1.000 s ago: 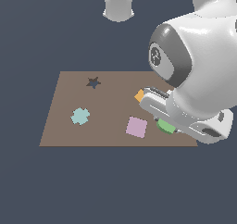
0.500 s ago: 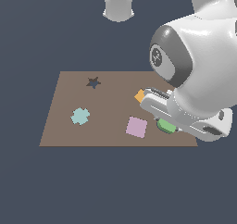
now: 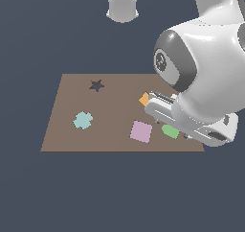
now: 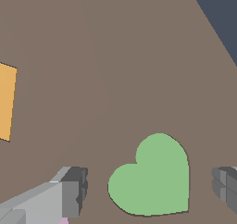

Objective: Insert a designated object into the corresponding slot on a board.

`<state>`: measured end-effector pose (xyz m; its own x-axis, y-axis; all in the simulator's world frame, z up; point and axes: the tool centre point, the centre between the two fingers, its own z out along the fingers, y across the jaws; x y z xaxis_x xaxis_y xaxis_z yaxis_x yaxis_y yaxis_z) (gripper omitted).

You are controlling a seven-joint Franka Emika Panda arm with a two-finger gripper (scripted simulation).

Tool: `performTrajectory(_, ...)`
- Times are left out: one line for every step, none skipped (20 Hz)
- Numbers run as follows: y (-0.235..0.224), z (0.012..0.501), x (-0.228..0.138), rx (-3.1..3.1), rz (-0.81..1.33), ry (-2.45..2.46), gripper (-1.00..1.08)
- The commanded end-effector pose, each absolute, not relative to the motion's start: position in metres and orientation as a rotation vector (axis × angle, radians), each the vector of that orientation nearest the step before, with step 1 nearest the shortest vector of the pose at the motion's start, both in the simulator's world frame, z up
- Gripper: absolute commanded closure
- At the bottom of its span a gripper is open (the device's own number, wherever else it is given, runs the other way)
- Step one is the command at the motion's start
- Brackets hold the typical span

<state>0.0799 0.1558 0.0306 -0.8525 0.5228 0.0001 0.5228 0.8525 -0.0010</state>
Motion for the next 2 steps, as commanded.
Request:
performTrajectory(0.1558, 0.0307, 0.0799, -0.853, 0.001, -3.023, -0.92)
performTrajectory(0.1558, 0.0307, 0.0799, -0.853, 0.001, -3.023, -0.92)
